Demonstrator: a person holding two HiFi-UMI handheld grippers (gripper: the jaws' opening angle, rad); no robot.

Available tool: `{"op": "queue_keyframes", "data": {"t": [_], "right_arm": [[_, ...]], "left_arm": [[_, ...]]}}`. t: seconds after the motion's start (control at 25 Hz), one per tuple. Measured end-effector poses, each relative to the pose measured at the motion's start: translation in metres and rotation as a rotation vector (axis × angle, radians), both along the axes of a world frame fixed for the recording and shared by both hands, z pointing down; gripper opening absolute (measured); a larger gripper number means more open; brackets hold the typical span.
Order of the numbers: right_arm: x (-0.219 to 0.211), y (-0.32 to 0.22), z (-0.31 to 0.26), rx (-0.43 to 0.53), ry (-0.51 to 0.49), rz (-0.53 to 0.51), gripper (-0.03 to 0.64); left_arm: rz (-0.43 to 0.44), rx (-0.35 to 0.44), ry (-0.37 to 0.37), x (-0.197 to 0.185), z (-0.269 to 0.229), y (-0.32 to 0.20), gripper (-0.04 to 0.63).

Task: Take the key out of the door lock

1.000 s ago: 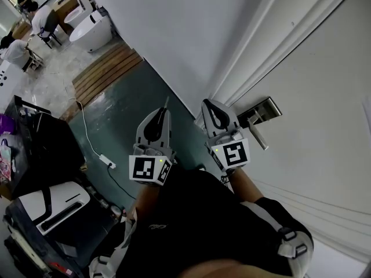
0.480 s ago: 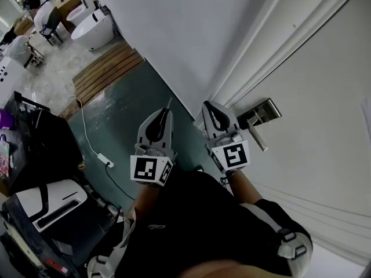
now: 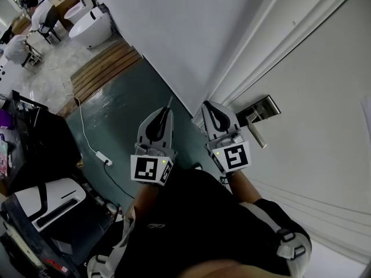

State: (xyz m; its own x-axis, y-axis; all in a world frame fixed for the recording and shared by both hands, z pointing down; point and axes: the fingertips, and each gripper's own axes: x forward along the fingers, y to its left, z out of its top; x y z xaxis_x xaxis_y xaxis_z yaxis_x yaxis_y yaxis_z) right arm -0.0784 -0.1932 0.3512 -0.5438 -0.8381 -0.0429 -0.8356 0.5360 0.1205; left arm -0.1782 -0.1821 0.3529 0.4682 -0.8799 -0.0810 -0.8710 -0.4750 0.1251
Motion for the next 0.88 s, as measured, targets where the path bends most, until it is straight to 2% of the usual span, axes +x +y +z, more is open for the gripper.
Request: {"op": "queue_keyframes", "data": {"t": [0.24,0.4,0.88], "right_arm": [[0.0067,0.0018,0.0103,-0.088,0.008,0.040,0.008],[0.0034,0.0023,0.0029,-0.014,-0.003,0.020,0.008],[-0.0010,0.0074,0.0052,-0.029,0.003,0.029,0.008]], "left_arm": [[0.005,-0.003,0.002,-0.0002,0.0021,0.0027,0.037],[0.004,-0.006,0.005,-0.0013,0.0030,0.0038,0.037],[0.011,-0.025,0.022,-0.0046,0.0086,0.0075,0.037]]}}
